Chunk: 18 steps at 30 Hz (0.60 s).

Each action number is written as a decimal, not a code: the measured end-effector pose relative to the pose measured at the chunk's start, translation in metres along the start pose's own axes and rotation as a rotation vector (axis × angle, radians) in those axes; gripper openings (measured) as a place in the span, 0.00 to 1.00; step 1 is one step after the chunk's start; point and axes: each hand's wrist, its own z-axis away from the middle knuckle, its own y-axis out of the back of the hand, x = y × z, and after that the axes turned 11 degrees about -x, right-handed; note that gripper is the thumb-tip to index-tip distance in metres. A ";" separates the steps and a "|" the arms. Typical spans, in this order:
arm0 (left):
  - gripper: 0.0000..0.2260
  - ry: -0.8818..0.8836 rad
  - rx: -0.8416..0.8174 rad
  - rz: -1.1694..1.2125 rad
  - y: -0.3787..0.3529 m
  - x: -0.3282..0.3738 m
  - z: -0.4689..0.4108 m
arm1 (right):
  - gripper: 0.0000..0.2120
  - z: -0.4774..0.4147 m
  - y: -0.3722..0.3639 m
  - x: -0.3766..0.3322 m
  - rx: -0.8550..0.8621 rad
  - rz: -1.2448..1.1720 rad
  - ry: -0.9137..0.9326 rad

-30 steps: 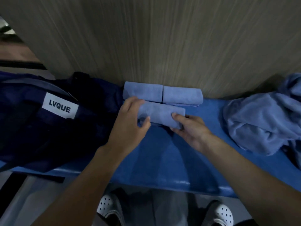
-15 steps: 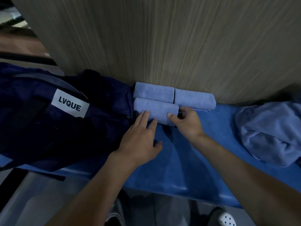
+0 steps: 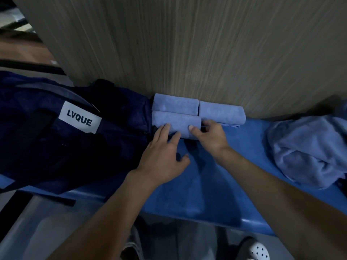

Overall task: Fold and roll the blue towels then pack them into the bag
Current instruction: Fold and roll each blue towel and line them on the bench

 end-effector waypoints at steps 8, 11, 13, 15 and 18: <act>0.26 -0.088 0.099 0.097 0.020 0.062 -0.004 | 0.16 0.048 0.069 0.000 0.096 0.044 0.047; 0.19 -0.168 0.075 0.107 0.030 0.108 -0.021 | 0.08 0.067 0.118 0.001 0.177 0.112 0.102; 0.16 -0.239 0.092 0.138 0.032 0.144 -0.037 | 0.04 0.085 0.156 0.005 0.276 0.137 0.136; 0.14 -0.308 0.089 0.194 0.027 0.183 -0.053 | 0.03 0.102 0.197 0.014 0.392 0.185 0.153; 0.13 -0.391 0.043 0.177 0.013 0.242 -0.077 | 0.03 0.126 0.254 0.033 0.526 0.303 0.143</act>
